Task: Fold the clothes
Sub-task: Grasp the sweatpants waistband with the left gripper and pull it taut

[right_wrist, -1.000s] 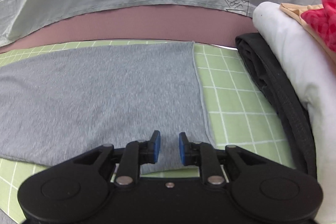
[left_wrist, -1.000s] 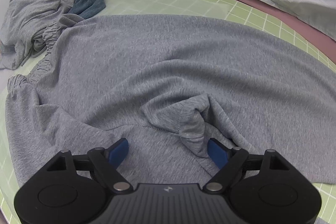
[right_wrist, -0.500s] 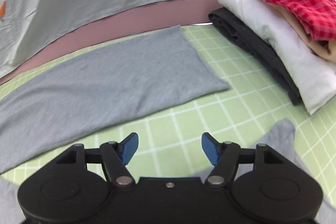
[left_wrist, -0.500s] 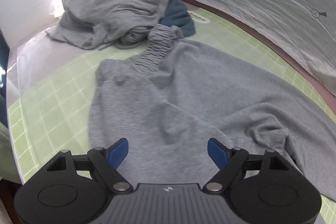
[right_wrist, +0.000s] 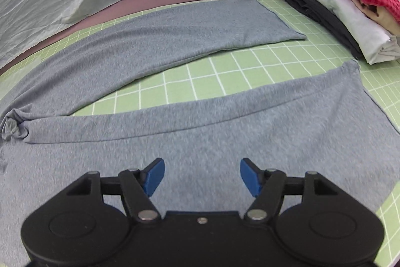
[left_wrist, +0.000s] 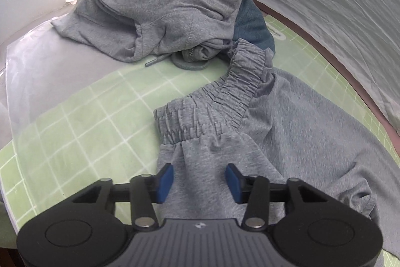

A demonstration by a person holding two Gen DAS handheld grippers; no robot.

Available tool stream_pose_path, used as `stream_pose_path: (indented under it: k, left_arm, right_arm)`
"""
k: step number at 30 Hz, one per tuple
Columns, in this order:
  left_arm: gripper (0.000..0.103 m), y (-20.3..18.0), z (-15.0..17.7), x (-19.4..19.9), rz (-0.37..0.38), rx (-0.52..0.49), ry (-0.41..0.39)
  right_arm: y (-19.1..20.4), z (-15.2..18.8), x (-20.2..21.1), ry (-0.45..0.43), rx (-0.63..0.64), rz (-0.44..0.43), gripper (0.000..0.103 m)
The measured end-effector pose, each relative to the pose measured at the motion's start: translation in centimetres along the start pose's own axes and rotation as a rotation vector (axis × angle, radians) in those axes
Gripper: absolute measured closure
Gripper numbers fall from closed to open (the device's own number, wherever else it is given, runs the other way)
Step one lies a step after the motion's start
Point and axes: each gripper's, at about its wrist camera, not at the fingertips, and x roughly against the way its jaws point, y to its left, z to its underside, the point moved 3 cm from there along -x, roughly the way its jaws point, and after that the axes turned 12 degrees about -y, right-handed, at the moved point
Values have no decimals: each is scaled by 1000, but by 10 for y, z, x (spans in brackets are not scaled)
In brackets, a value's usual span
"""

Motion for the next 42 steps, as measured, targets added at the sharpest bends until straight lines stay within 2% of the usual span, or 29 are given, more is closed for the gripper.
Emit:
stream_pose_path:
  k: [1,3,9,12,15,17,18,21,25,28,32,36,42]
  left_arm:
    - [94,4,-1,0,20,15,-2]
    - [101,14,-5,2,54,42,-11]
    - [101,59,-17,43,117,121,-72]
    - [101,85,-6,49,73,146,-32]
    - [100,102,10,42,-12,88,37]
    - [96,106,7,50,-27,33,-3]
    - [90,107,3,54,-17,18,-34]
    - [89,101,-16,62,54,-4,-112]
    - [89,70,-27,47,121,-149,-137]
    - [89,50,-27,28,163,-194,-110]
    - [89,36,-21,7,206,-236,-35]
    - [89,39,-8,-3,256,-246,53]
    - [88,47,-3,2,320,-305,92]
  right_arm:
    - [3,5,5,0,-2,7,35]
    - [10,14,12,5,-6,20,35]
    - [37,37,24,30,-5,14,35]
    - [51,46,25,43,-6,-7,35]
    - [61,53,26,51,0,-31,35]
    - [68,55,28,48,13,-42,35]
    - [71,55,29,45,18,-46,35]
    - [80,58,33,39,36,-55,35]
    - [86,63,36,34,44,-51,35]
    - [85,62,38,25,32,-37,35]
    - [81,62,38,18,2,-7,35]
    - [72,63,35,31,-44,34,35]
    - [66,67,35,42,-83,67,34]
